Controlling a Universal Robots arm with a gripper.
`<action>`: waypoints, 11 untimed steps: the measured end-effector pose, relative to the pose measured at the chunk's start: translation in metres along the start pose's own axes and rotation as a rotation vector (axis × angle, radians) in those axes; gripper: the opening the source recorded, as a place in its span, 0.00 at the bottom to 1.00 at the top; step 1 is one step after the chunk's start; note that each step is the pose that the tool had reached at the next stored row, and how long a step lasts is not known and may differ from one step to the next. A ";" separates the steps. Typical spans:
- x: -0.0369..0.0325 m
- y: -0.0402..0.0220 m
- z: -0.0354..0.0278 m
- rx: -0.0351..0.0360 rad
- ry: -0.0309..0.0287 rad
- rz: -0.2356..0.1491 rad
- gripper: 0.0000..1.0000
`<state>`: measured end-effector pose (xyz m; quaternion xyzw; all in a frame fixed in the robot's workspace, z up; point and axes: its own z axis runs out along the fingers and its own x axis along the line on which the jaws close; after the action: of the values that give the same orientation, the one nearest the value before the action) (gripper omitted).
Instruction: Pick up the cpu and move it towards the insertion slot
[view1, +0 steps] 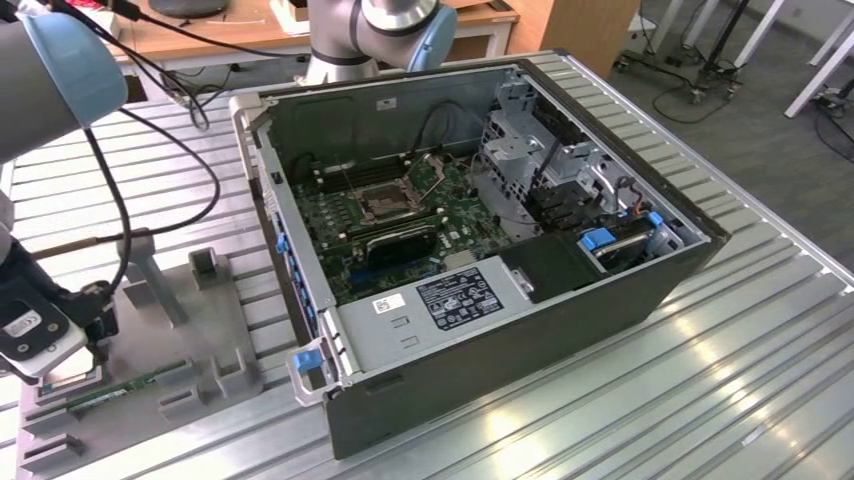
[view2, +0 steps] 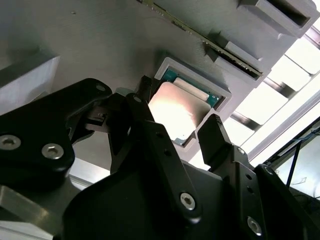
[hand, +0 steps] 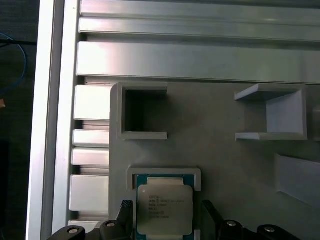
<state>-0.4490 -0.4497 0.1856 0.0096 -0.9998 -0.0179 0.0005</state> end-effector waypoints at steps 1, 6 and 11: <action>0.0000 0.0000 0.0004 -0.0001 -0.0001 0.000 0.65; 0.0000 0.0000 0.0014 -0.0005 0.0001 0.000 0.65; 0.0000 0.0002 0.0019 -0.0030 0.0000 0.000 0.65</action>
<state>-0.4489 -0.4494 0.1836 0.0096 -0.9998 -0.0195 0.0005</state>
